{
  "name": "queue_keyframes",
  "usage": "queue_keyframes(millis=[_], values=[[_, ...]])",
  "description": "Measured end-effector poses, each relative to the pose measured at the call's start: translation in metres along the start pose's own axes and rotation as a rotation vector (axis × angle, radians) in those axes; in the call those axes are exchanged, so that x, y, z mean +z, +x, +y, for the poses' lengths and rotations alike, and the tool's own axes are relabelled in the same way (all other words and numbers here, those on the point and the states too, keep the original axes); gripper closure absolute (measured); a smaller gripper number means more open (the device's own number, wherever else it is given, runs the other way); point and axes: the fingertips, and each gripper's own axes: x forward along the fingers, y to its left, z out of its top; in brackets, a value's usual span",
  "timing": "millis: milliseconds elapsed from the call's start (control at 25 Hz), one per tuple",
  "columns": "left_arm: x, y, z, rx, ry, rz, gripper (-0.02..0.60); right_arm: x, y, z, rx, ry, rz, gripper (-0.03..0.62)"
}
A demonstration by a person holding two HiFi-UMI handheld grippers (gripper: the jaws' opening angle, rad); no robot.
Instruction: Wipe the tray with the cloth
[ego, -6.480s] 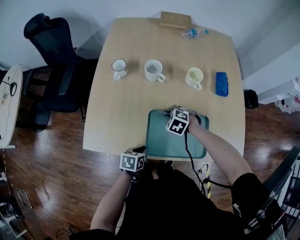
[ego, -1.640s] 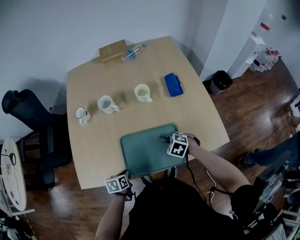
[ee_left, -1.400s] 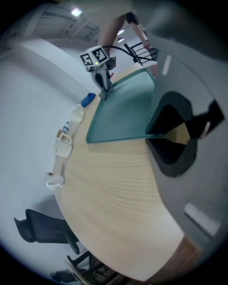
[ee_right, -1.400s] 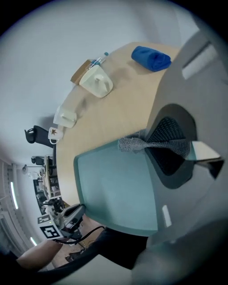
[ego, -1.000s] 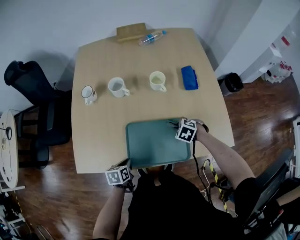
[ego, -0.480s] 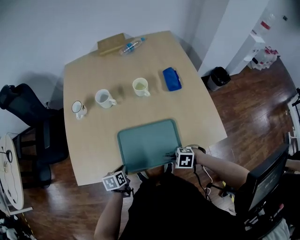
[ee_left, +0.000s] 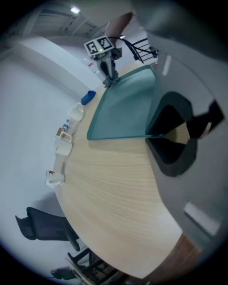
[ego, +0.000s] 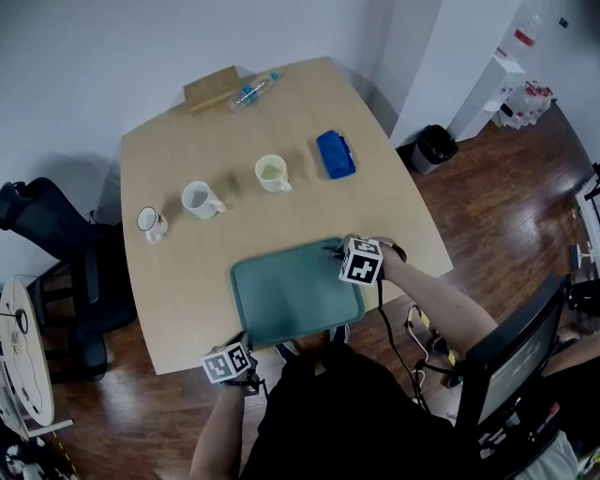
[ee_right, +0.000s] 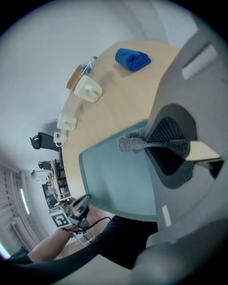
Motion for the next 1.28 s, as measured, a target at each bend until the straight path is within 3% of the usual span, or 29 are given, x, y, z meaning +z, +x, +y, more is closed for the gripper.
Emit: queue_keyframes(millis=[120,280,640,880,960,1080,1200,1280], values=[[0.000,0.000,-0.001,0.006,0.005,0.006,0.552,-0.001,0.011,-0.034,-0.042,-0.037,0.052,0.569],[0.002,0.001,0.001,0.014,0.000,0.003,0.554,-0.008,0.021,-0.033,-0.004,-0.039,0.087,0.569],[0.001,0.002,0.005,0.009,-0.007,-0.008,0.554,-0.046,-0.002,0.095,0.205,-0.039,0.088,0.569],[0.001,-0.001,0.006,0.002,-0.003,0.001,0.554,-0.057,-0.016,0.146,0.310,0.032,0.087,0.569],[0.002,-0.001,0.005,0.006,-0.004,0.005,0.554,-0.059,-0.020,0.149,0.327,0.120,0.056,0.569],[0.002,-0.001,0.004,0.011,-0.009,0.009,0.554,-0.063,-0.029,0.129,0.278,0.390,-0.060,0.568],[0.001,0.000,0.009,0.021,-0.012,0.003,0.554,-0.073,-0.042,0.070,0.085,0.680,-0.197,0.566],[0.001,0.001,0.011,0.028,-0.009,-0.002,0.554,-0.096,-0.042,0.034,-0.053,0.822,-0.201,0.563]])
